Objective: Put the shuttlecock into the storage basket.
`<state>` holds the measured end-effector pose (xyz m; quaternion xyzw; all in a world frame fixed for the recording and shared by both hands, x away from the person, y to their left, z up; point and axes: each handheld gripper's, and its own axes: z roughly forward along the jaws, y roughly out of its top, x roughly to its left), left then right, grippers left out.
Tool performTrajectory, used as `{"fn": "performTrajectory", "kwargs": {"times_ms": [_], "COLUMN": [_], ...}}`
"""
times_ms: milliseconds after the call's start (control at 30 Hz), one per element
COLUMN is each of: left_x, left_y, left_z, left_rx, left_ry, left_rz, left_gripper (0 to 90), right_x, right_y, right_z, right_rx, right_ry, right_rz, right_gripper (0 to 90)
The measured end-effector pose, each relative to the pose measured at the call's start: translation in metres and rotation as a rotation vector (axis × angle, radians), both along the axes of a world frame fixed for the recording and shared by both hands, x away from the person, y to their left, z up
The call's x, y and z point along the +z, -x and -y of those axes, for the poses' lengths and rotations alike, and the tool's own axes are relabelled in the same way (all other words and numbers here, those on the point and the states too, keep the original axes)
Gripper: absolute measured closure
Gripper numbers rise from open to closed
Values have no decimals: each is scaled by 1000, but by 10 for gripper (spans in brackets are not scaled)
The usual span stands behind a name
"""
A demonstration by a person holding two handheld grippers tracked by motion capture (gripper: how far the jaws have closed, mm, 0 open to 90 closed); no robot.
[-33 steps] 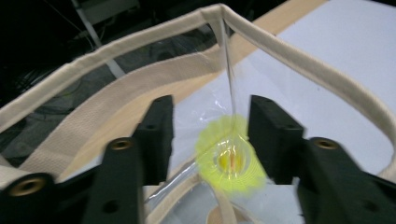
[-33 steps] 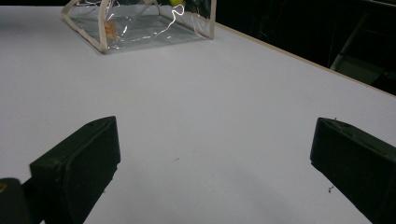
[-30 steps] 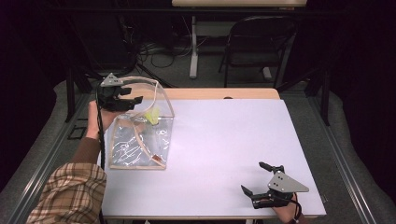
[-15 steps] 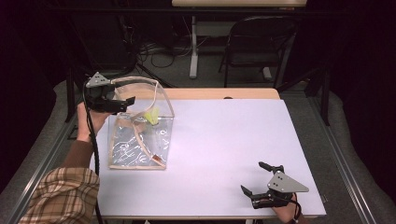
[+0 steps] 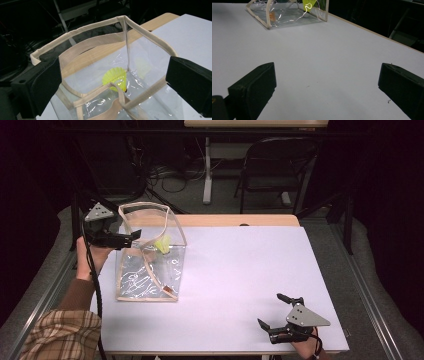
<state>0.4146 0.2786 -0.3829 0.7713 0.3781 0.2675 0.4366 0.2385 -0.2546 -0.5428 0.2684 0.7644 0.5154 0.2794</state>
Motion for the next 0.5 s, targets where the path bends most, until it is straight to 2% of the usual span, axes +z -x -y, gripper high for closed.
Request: {"fn": "performTrajectory", "kwargs": {"times_ms": [500], "left_x": [-1], "left_y": [41], "left_z": [2], "left_rx": [-20], "left_ry": [4], "left_rz": [55], "left_gripper": [2], "right_x": [0], "right_y": [0], "right_z": [0], "right_rx": [-5], "right_ry": [-1], "right_rz": [-2], "right_gripper": [10]}}
